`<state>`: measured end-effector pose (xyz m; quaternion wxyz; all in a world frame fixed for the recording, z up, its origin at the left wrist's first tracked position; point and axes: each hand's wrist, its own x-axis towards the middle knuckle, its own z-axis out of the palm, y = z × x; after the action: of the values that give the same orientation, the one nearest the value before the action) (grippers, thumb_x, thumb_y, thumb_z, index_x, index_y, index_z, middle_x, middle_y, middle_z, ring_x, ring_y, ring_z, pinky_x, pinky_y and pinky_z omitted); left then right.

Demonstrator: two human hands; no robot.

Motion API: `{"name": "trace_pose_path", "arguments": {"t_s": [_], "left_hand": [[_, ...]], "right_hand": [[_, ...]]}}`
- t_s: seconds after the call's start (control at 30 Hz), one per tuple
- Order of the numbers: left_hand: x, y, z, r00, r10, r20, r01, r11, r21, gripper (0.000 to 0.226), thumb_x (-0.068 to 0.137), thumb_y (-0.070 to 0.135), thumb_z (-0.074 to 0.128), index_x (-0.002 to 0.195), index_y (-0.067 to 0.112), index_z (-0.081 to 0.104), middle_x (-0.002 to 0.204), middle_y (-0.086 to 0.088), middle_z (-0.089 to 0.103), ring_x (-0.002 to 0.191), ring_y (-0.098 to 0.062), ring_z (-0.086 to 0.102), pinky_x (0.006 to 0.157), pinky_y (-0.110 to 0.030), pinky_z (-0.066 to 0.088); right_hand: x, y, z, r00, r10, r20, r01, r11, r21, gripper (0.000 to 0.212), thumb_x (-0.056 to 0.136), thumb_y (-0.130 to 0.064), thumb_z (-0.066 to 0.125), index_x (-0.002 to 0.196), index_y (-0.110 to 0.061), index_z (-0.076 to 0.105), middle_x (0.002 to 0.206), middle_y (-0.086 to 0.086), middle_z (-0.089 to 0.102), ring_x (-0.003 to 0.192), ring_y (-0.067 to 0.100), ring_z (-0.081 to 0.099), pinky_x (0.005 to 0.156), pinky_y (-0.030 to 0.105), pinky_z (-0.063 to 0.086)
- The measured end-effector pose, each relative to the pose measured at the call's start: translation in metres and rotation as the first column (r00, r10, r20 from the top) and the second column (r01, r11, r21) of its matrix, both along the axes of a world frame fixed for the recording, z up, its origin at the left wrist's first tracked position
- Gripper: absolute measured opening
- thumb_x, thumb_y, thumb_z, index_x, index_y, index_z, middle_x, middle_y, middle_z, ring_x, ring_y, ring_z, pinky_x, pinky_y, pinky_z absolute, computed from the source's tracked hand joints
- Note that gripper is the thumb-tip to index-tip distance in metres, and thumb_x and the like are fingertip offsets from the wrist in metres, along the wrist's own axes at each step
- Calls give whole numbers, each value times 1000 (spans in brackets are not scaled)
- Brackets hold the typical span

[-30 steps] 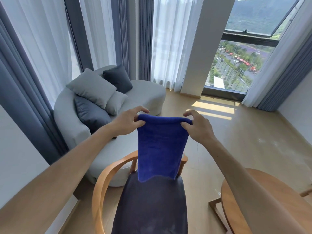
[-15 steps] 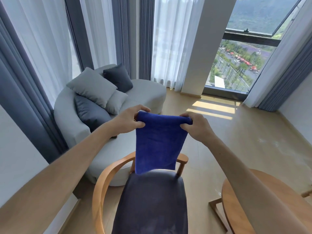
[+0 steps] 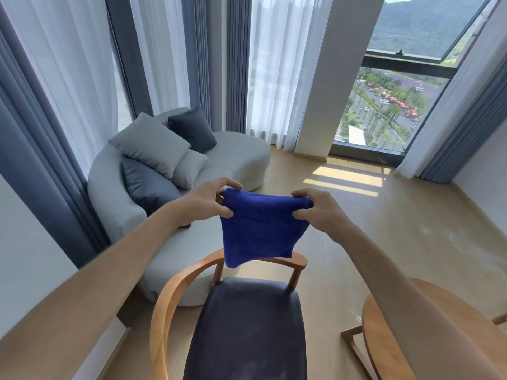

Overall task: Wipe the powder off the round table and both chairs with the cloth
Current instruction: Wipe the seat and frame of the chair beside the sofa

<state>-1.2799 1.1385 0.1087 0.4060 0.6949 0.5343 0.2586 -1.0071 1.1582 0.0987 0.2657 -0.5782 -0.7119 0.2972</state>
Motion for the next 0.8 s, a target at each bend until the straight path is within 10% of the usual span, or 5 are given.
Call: {"name": "trace_pose_path", "arguments": {"t_s": [0.17,0.43,0.63,0.8], "left_hand": [[2,4,-3,975,124,-185,-78,967,241,21,92,14,59,111,23,58,89,-9,72,71,-11,63,72,-25,54],[-2,4,-8,986,136,-94,-116,973,198,16,95,18,57,110,22,59,78,-5,70,76,-22,66,79,-36,57],[2,0,-7,985,59,-165,-25,979,205,47,82,17,72,127,19,57,97,6,67,87,-11,65,81,-23,54],[7,1,-7,962,76,-263,7,954,300,22,85,14,67,105,24,62,96,1,63,87,-16,61,85,-38,54]], "right_hand": [[-3,-1,0,992,-38,120,18,986,168,20,95,-12,53,112,-18,63,103,0,67,94,18,62,80,33,54],[1,-2,-2,999,14,-43,-15,999,-43,38,84,-9,69,119,-19,56,108,2,64,99,21,62,82,33,54],[2,-2,-7,988,79,129,-88,994,62,51,81,-2,67,127,-18,54,110,0,63,99,17,58,79,28,51],[1,-4,-12,955,-22,296,-59,963,262,28,91,-7,56,113,-22,65,109,4,57,106,20,52,86,35,51]]}}
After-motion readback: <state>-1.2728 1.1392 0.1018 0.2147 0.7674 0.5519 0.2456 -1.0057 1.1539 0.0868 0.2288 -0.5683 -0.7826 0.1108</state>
